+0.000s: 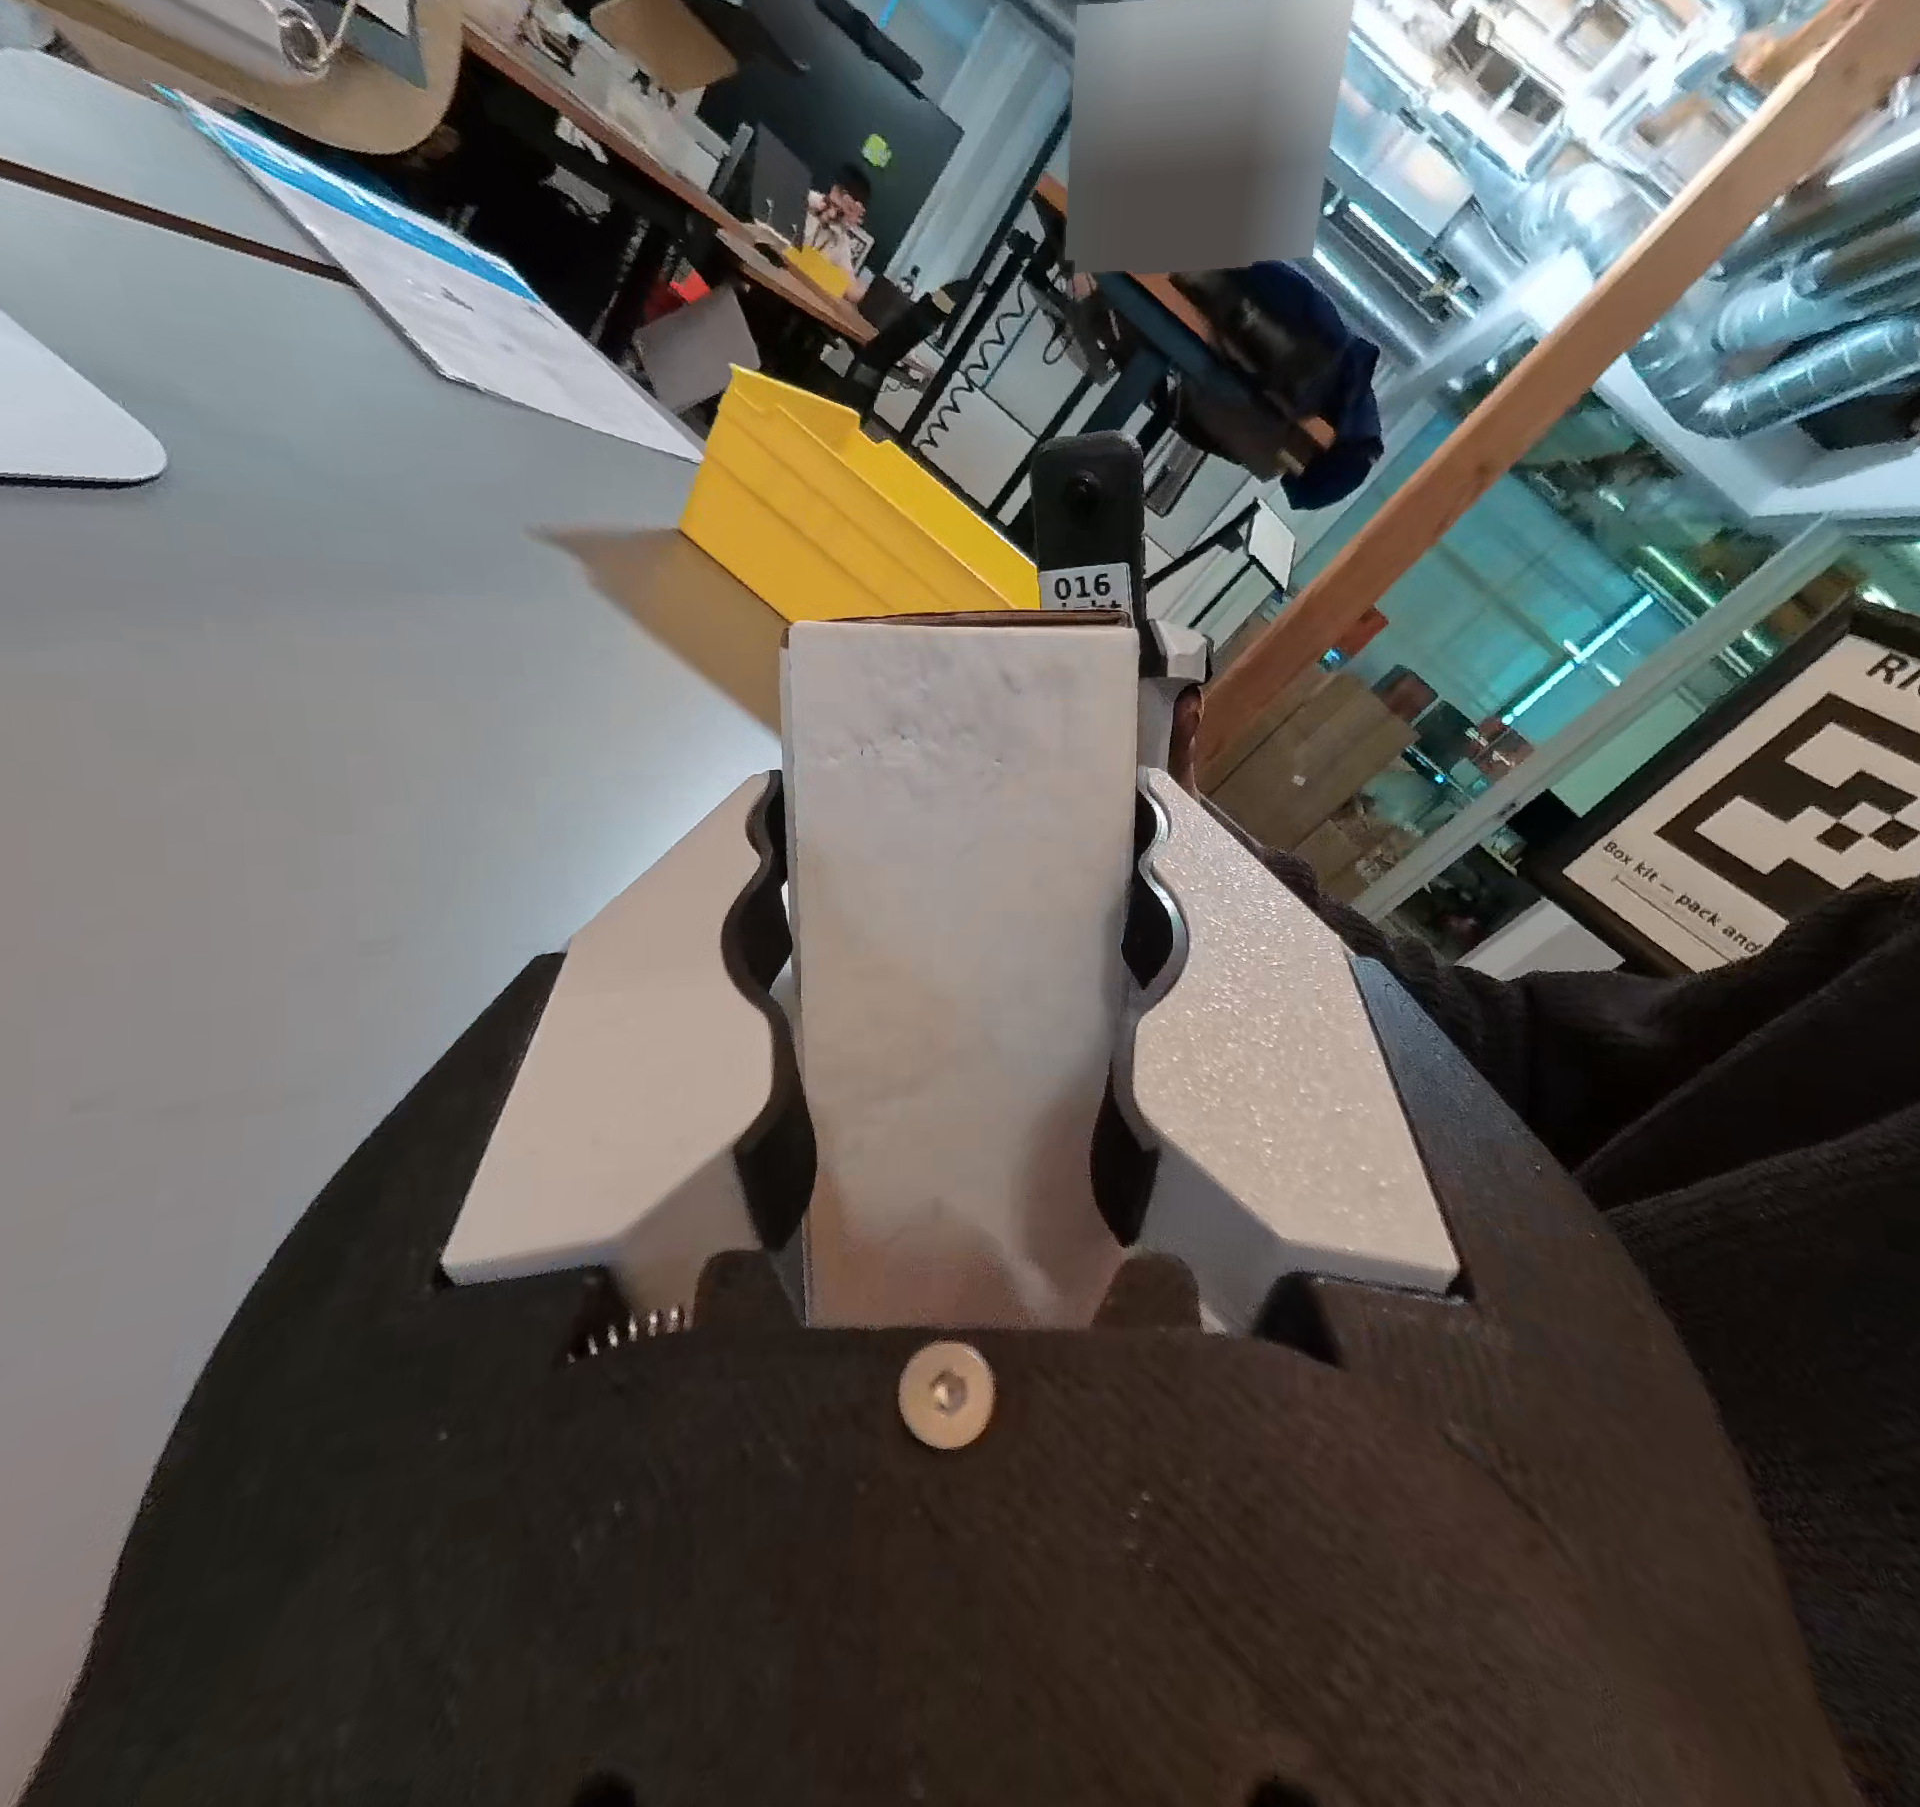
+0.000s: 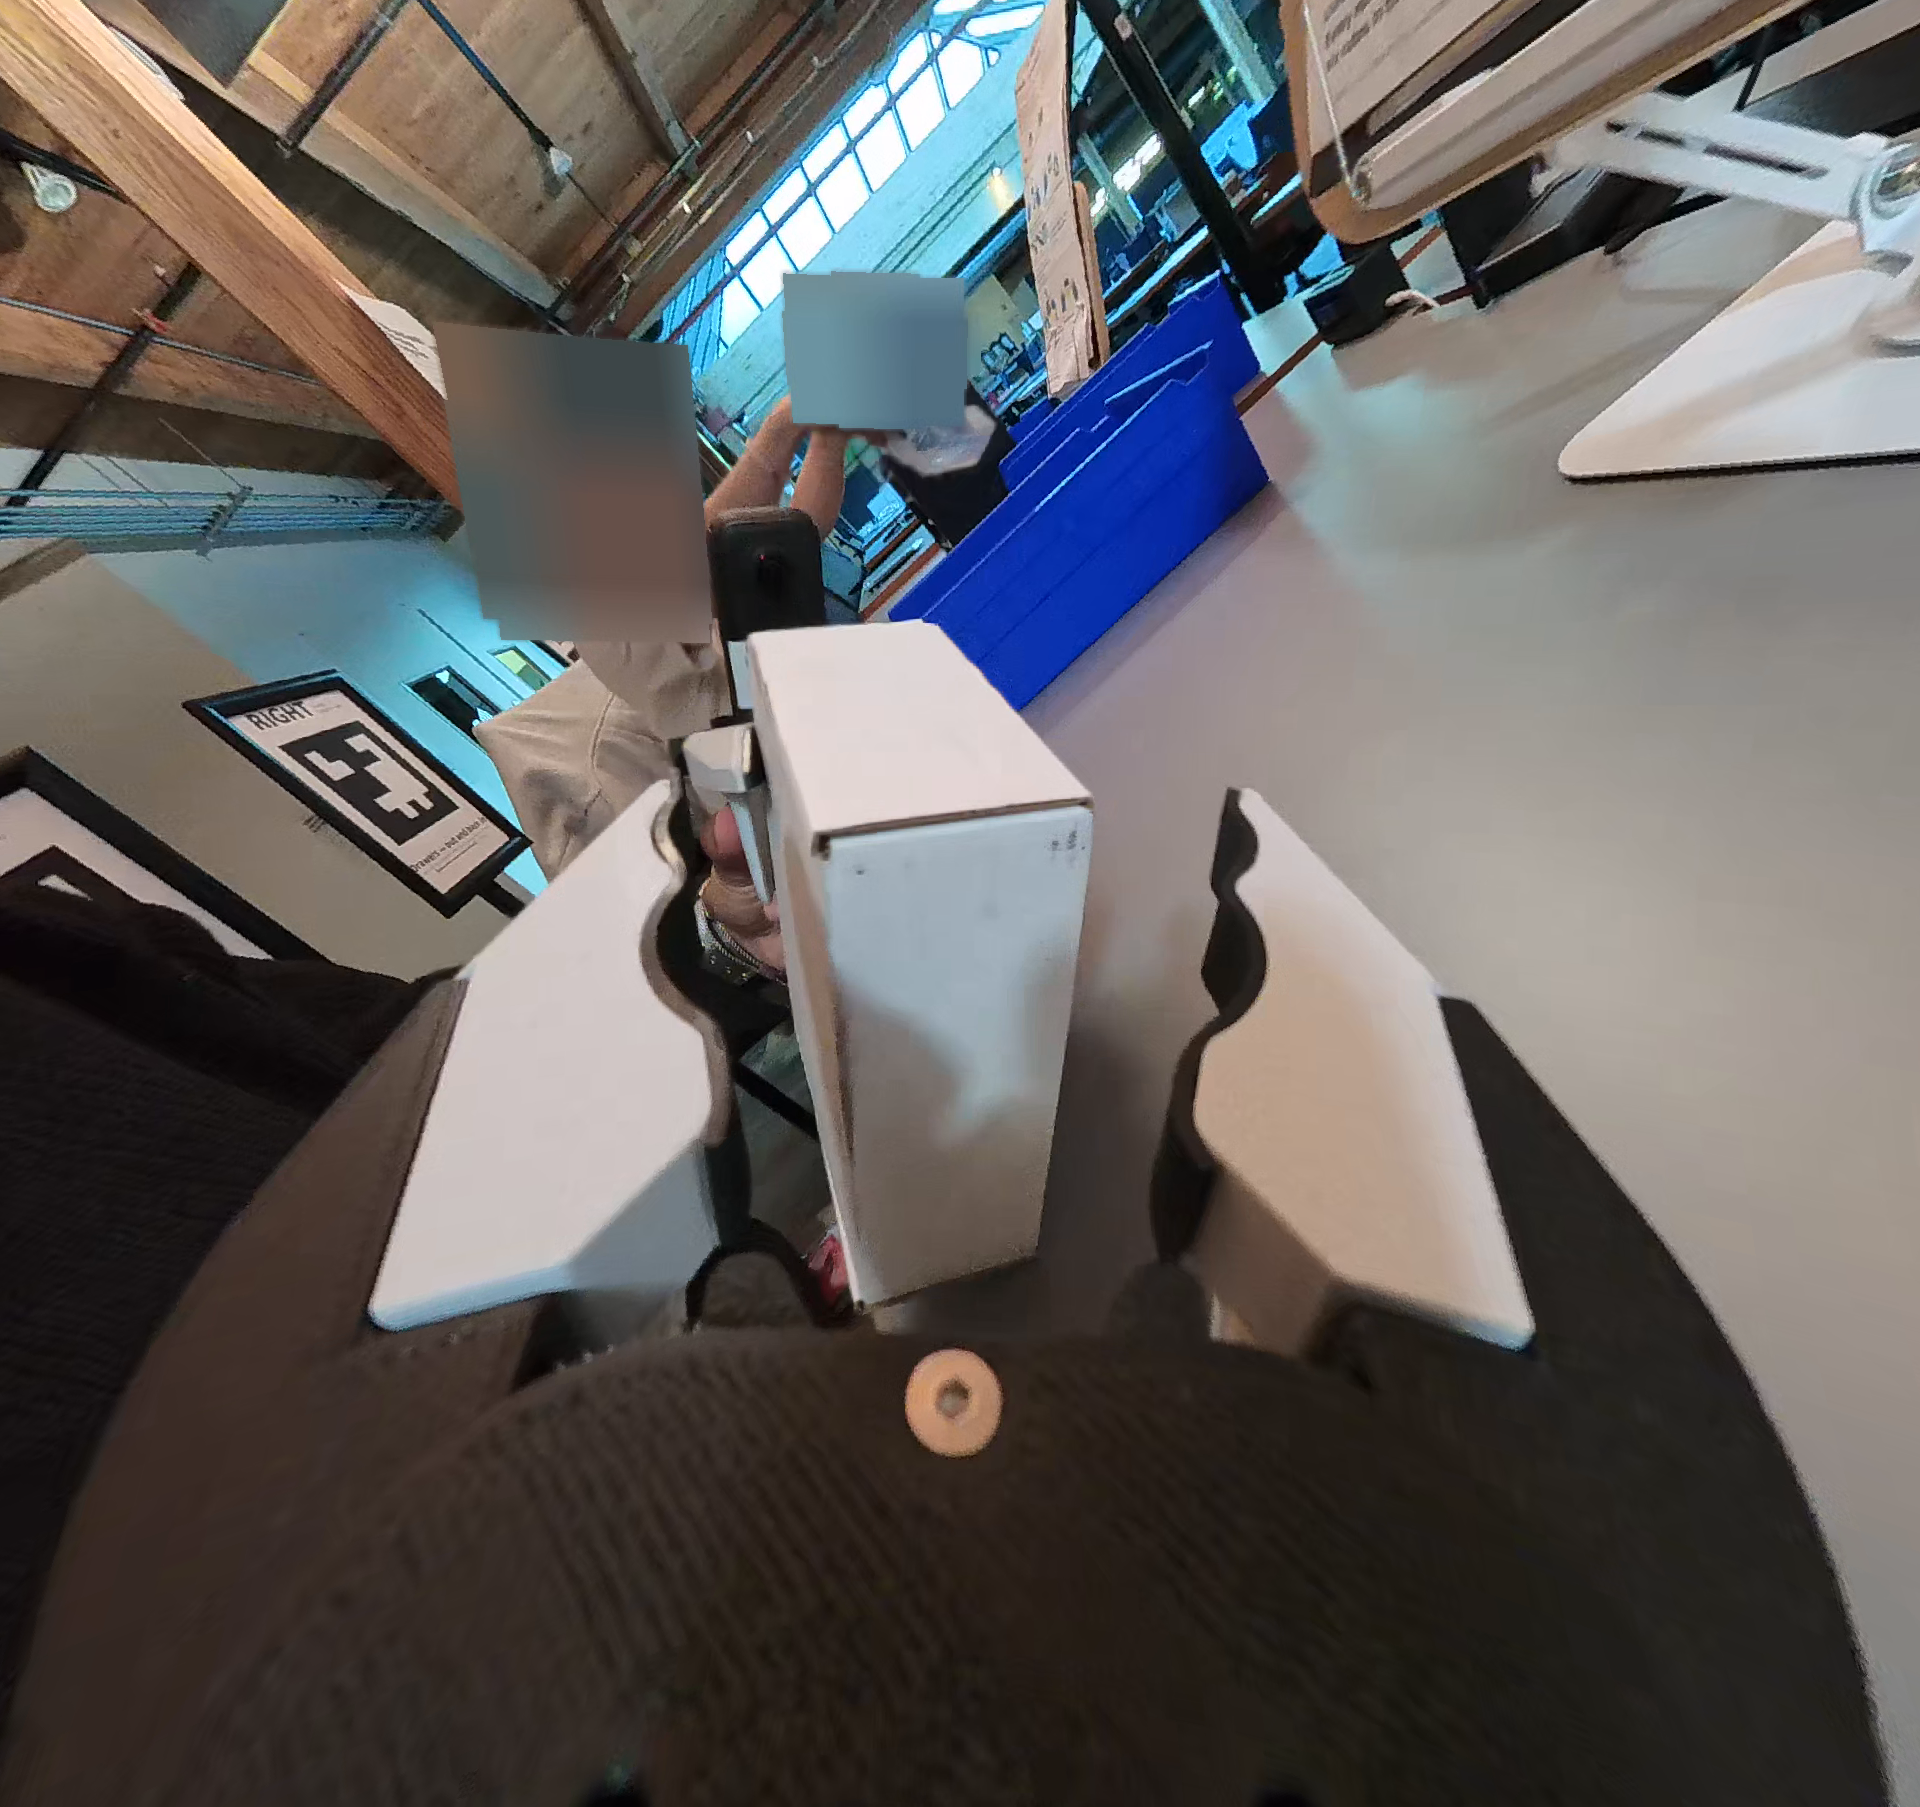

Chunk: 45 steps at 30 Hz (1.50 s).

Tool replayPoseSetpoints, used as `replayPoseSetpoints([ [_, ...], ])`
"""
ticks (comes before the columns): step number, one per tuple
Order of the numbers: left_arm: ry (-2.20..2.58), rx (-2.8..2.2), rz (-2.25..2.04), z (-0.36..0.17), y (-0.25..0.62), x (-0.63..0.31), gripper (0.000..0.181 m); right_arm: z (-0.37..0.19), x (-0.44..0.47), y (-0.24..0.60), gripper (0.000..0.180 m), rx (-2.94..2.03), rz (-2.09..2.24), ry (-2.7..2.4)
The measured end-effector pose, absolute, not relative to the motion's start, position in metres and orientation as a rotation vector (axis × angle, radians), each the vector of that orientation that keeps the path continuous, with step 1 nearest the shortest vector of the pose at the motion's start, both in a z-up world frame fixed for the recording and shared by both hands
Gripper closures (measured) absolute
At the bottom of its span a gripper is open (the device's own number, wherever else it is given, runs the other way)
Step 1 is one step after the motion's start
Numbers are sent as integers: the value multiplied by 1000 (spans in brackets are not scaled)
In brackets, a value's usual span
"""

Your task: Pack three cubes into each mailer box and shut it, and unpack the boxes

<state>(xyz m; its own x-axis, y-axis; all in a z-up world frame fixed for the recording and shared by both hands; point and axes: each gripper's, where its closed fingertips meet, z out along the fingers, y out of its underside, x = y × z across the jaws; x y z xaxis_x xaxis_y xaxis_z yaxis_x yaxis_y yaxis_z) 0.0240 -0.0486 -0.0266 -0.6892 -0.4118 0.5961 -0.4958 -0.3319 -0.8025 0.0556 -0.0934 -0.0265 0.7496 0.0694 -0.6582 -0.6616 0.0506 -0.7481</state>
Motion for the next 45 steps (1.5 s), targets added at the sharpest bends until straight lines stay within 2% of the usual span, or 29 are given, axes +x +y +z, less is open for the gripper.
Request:
replayPoseSetpoints([
  [4,-1753,1187,2204,-26,-53,22,120,-30,52,-89,86,-1440,604,522],
  [8,-1761,1172,2205,-26,-56,20,120,-28,52,-88,102,-1413,635,527],
  [10,-1765,1183,2201,-28,-56,21,120,-26,49,-89,116,-1405,657,502],
  [21,-1670,1196,2222,-31,-53,26,116,-18,58,-92,119,-1385,594,525],
  [25,-1667,1238,2208,-34,-49,29,105,-14,68,-101,119,-1331,609,555],
  [40,-1462,1067,2111,-24,-45,15,123,-10,74,-118,120,-1341,588,513],
  [43,-1401,1027,2132,-16,-42,13,135,-13,77,-118,120,-1360,560,524],
  [45,-1425,1097,2118,-23,-41,19,124,-16,76,-118,120,-1382,546,517],
])
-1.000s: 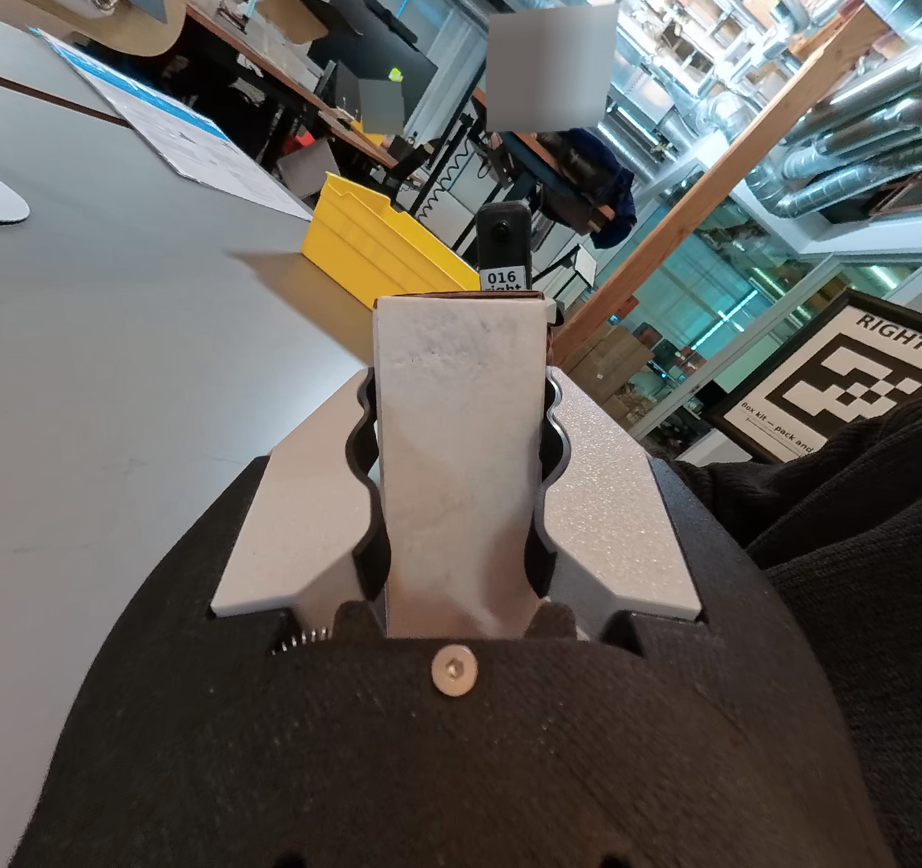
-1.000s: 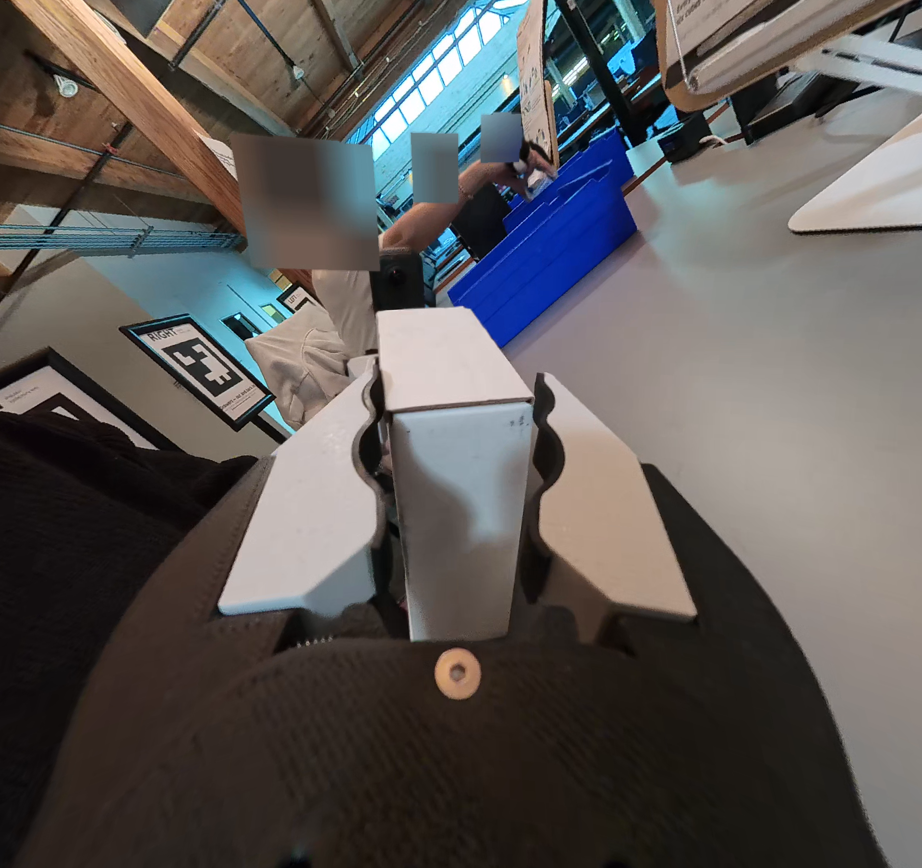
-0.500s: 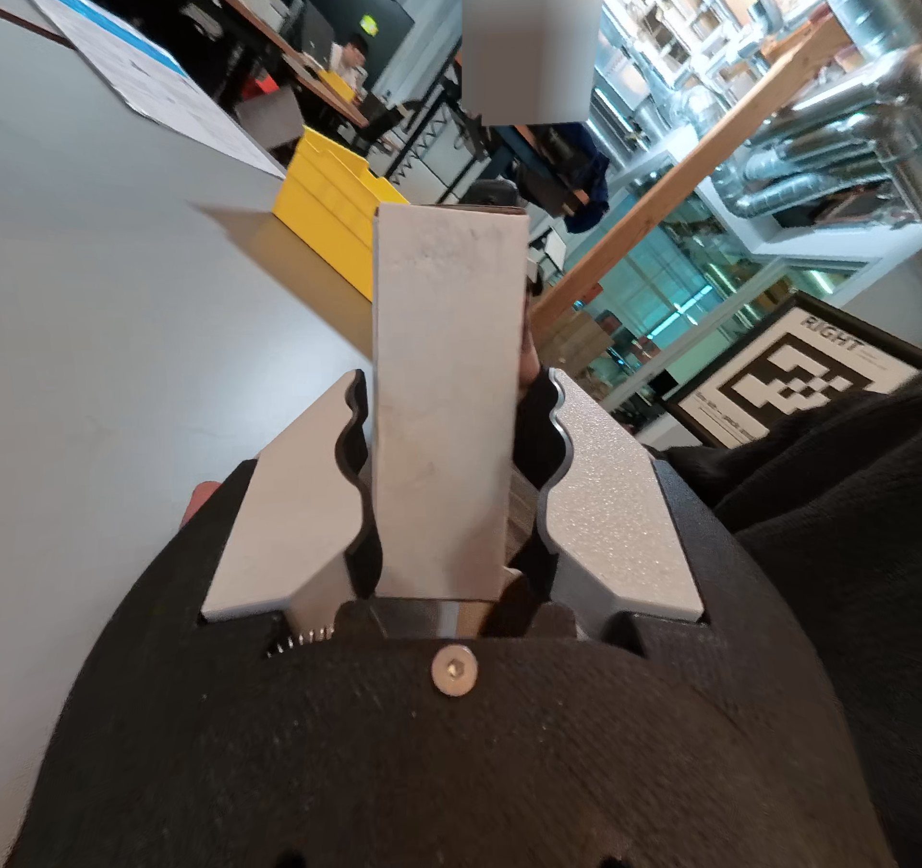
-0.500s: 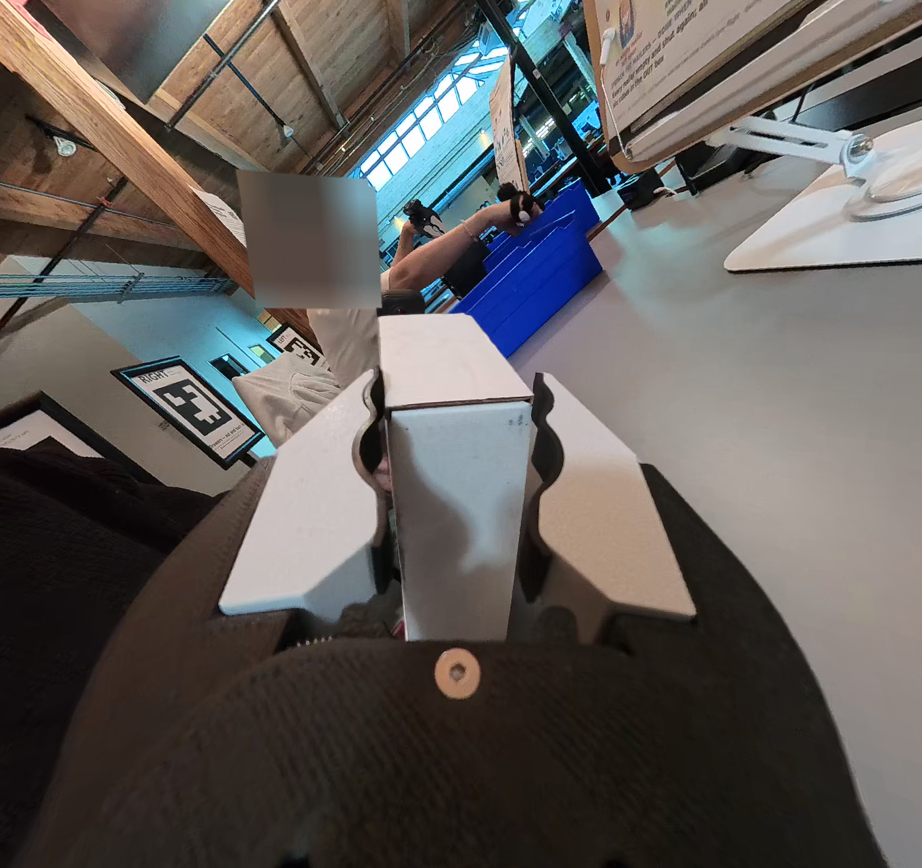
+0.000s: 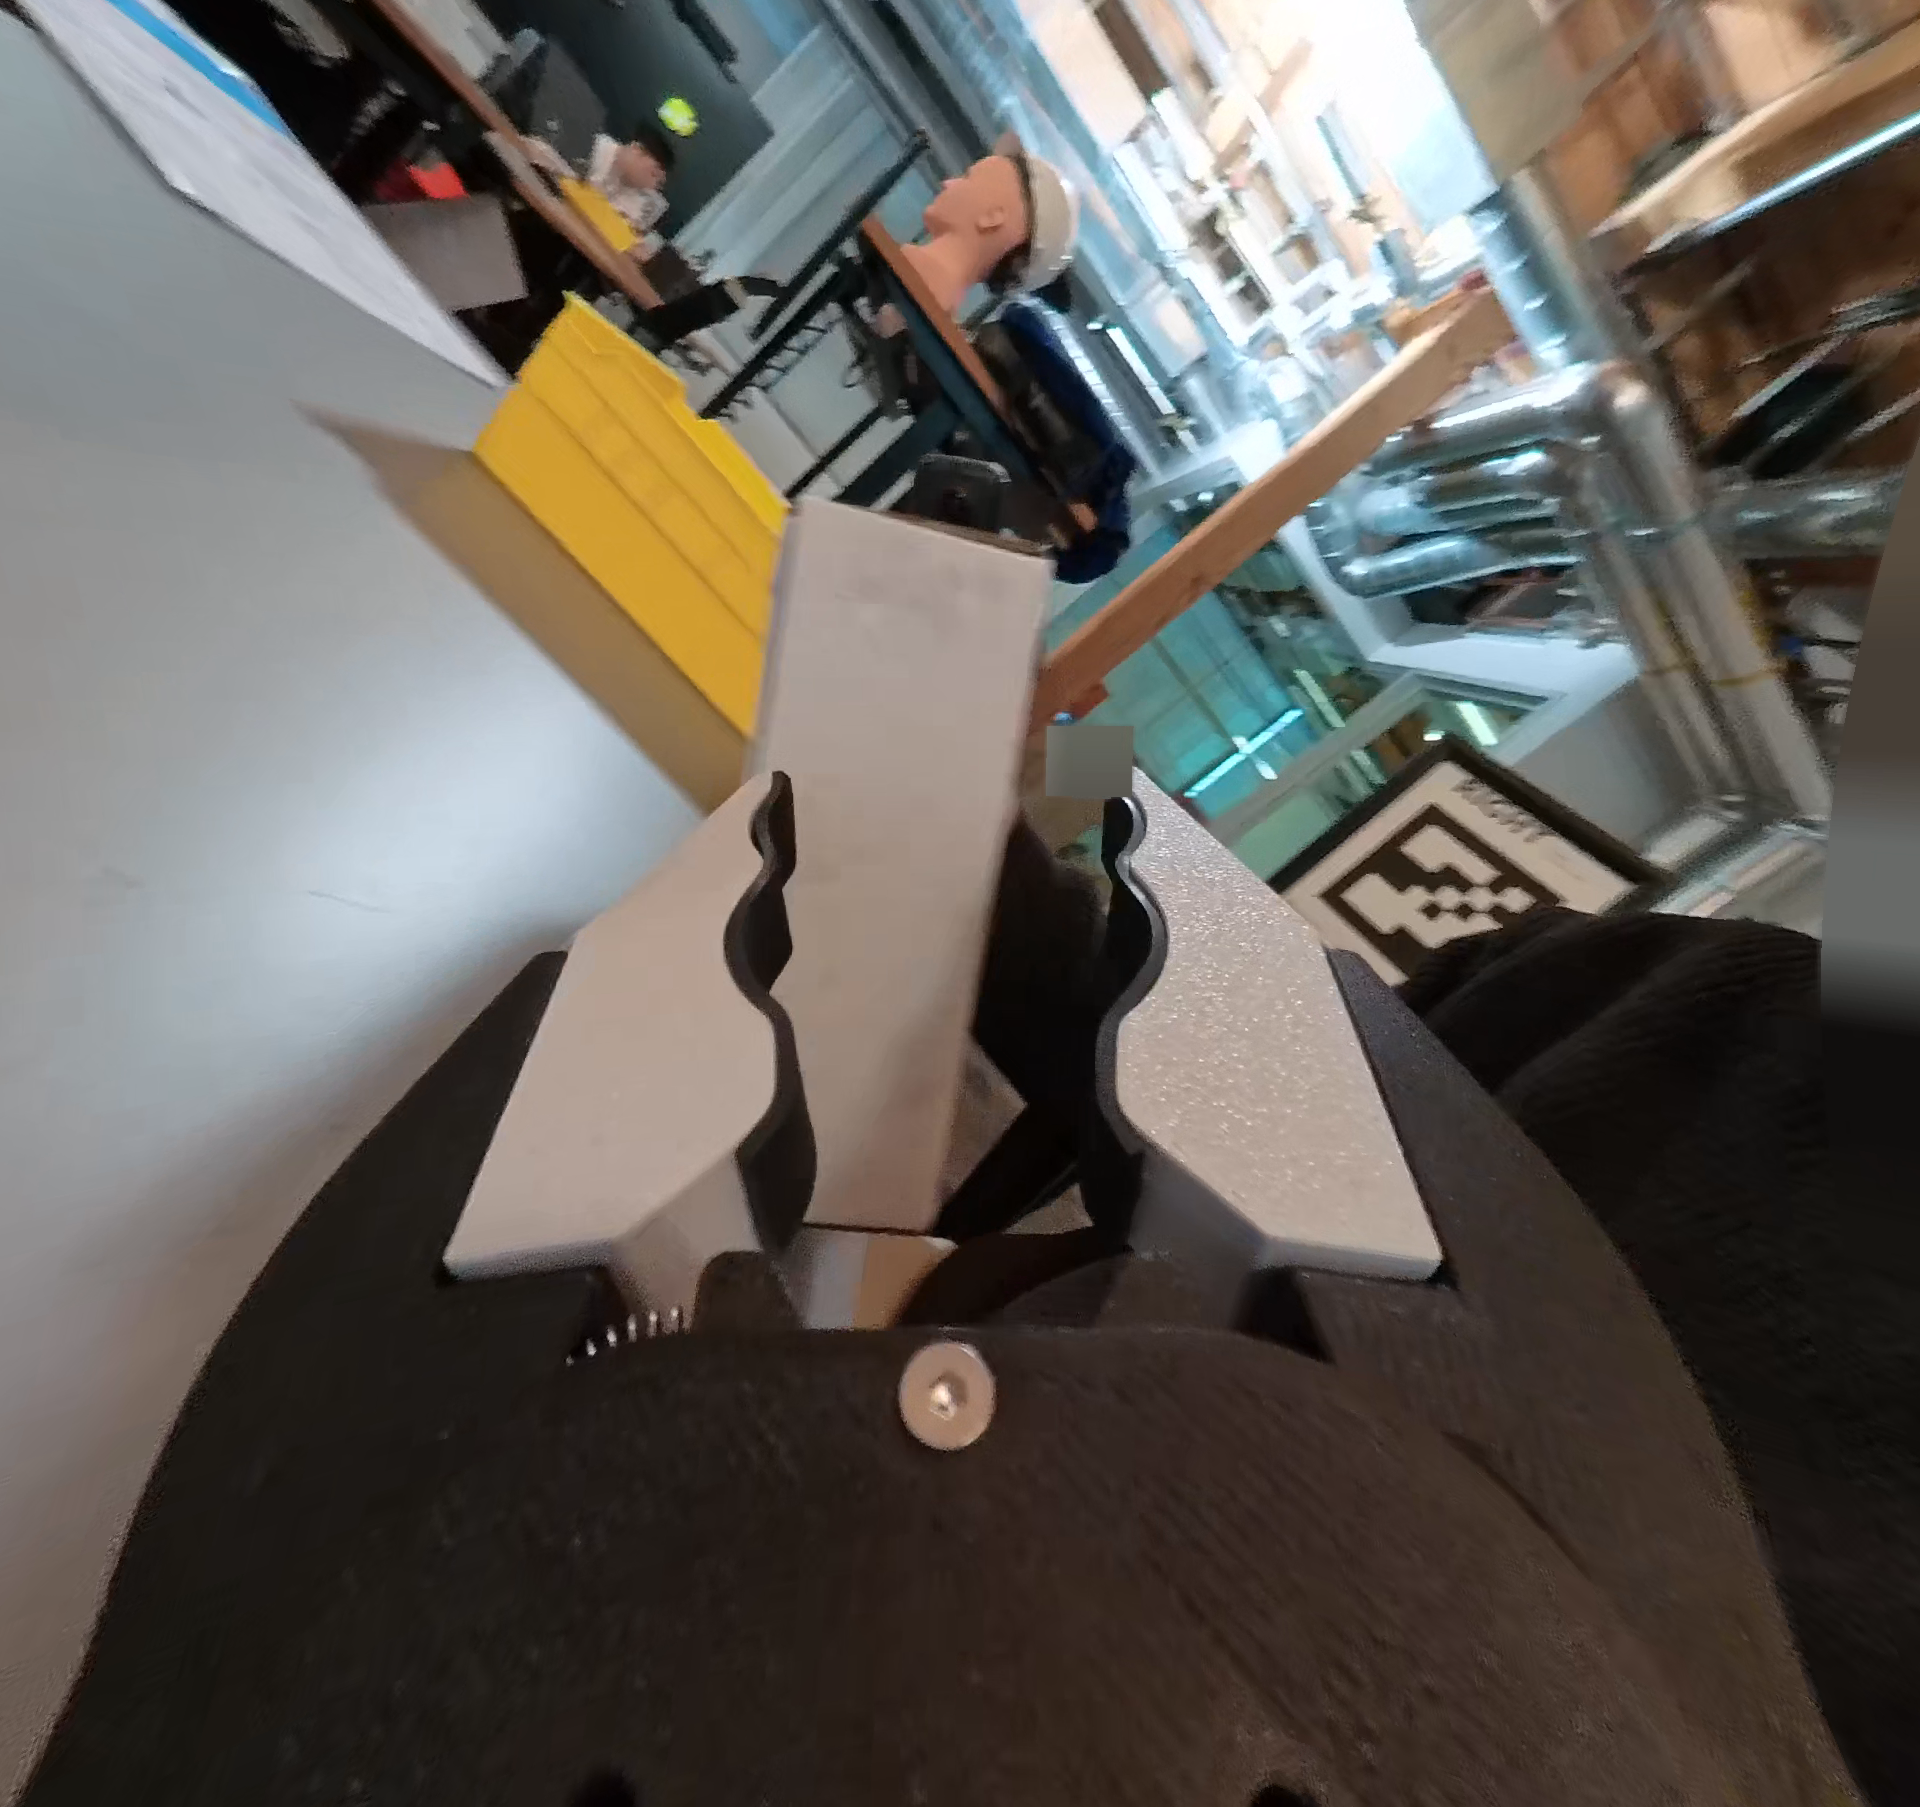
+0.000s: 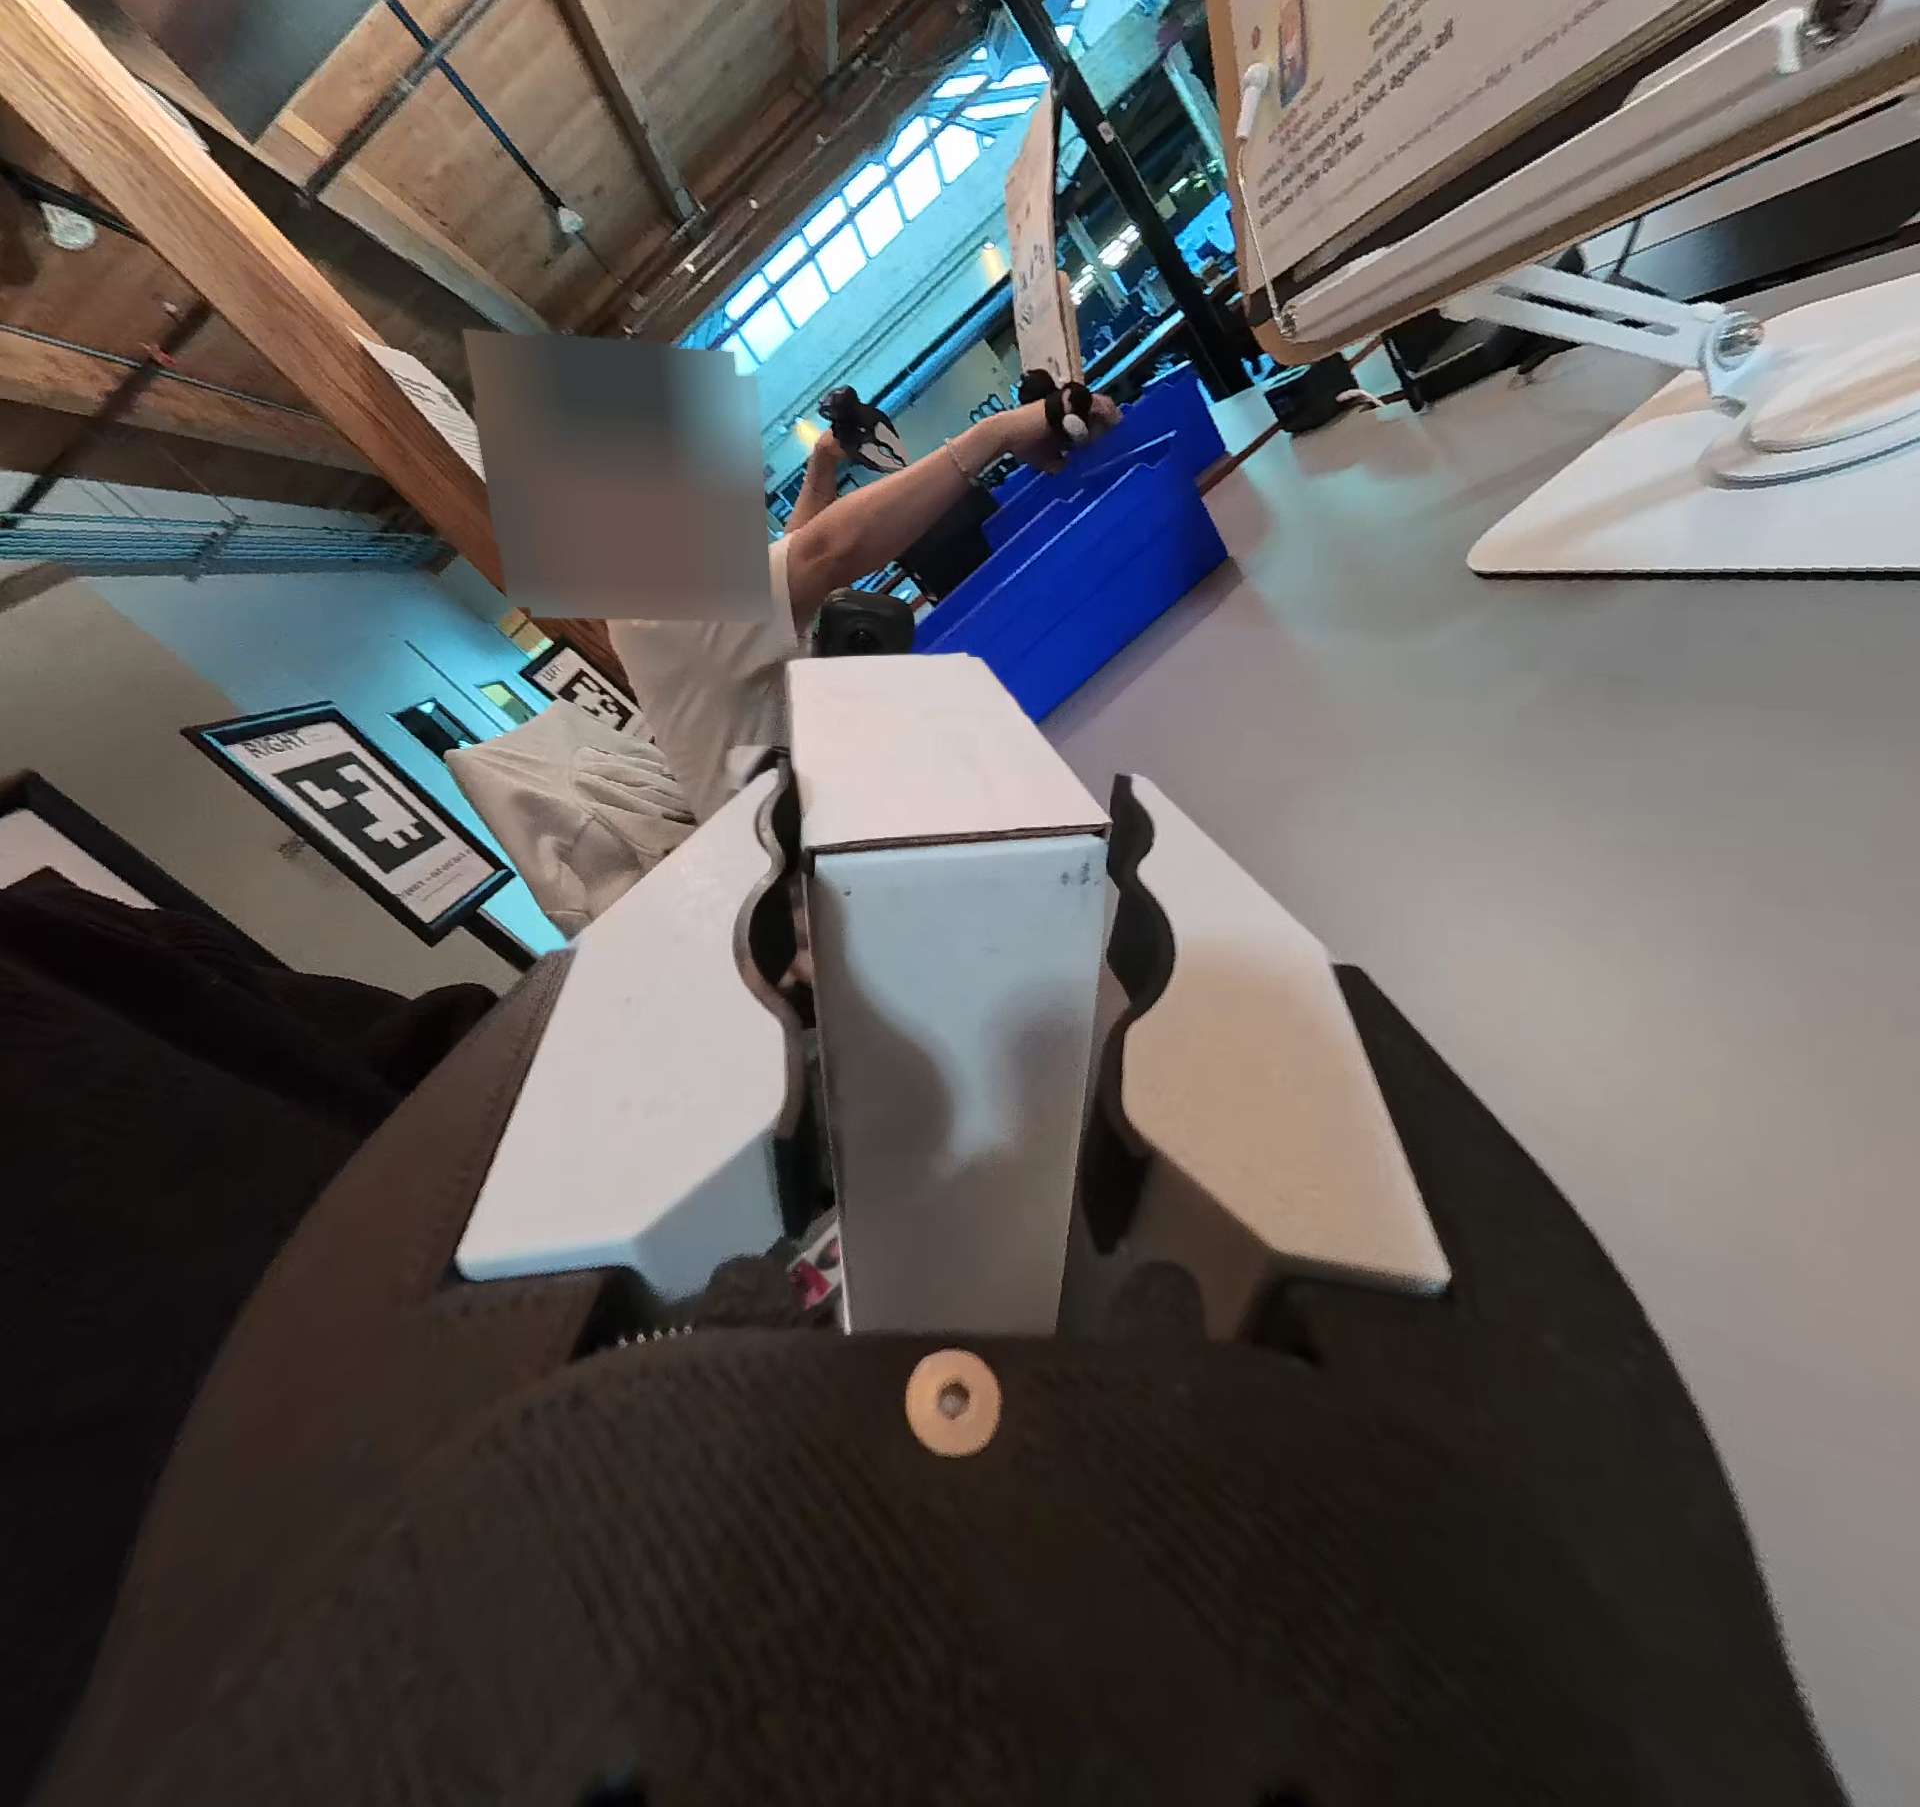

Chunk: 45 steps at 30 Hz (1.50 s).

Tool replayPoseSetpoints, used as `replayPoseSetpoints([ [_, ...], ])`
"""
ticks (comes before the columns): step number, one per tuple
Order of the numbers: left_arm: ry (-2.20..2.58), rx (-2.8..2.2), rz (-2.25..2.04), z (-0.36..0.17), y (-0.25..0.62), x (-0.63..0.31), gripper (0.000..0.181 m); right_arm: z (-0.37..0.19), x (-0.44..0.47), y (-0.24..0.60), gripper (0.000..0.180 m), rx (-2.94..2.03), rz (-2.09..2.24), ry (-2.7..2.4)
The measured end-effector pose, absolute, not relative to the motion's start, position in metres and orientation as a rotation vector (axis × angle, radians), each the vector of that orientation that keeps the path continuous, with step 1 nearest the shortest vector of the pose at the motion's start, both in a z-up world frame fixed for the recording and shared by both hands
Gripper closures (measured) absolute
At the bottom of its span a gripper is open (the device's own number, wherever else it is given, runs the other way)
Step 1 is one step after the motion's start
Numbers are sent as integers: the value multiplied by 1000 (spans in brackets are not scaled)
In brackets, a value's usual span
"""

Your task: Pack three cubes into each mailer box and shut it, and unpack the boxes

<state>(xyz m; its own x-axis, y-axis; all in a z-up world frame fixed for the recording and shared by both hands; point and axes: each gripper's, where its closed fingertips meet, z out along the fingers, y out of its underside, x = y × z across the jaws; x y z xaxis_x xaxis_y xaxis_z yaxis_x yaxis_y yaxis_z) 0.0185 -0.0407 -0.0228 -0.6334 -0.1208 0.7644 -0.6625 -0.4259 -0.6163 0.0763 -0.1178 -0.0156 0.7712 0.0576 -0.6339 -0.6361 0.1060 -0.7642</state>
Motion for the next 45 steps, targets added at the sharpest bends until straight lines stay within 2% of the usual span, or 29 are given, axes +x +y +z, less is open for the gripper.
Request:
replayPoseSetpoints([
  [3,-1476,1145,2109,-31,-41,22,116,-6,73,-119,120,-1318,603,506],
  [6,-1462,1114,2087,-29,-44,19,115,-7,73,-119,120,-1317,605,505],
  [20,-1488,1075,2090,-28,-48,15,128,-7,78,-123,120,-1308,583,522],
  [34,-1491,997,2008,-32,-58,4,129,-2,77,-122,120,-1297,564,506],
  [42,-1336,1136,2025,-33,-52,19,123,-5,80,-120,120,-1327,498,520],
  [45,-1352,1177,2035,-34,-54,22,116,-7,82,-120,120,-1332,483,533],
])
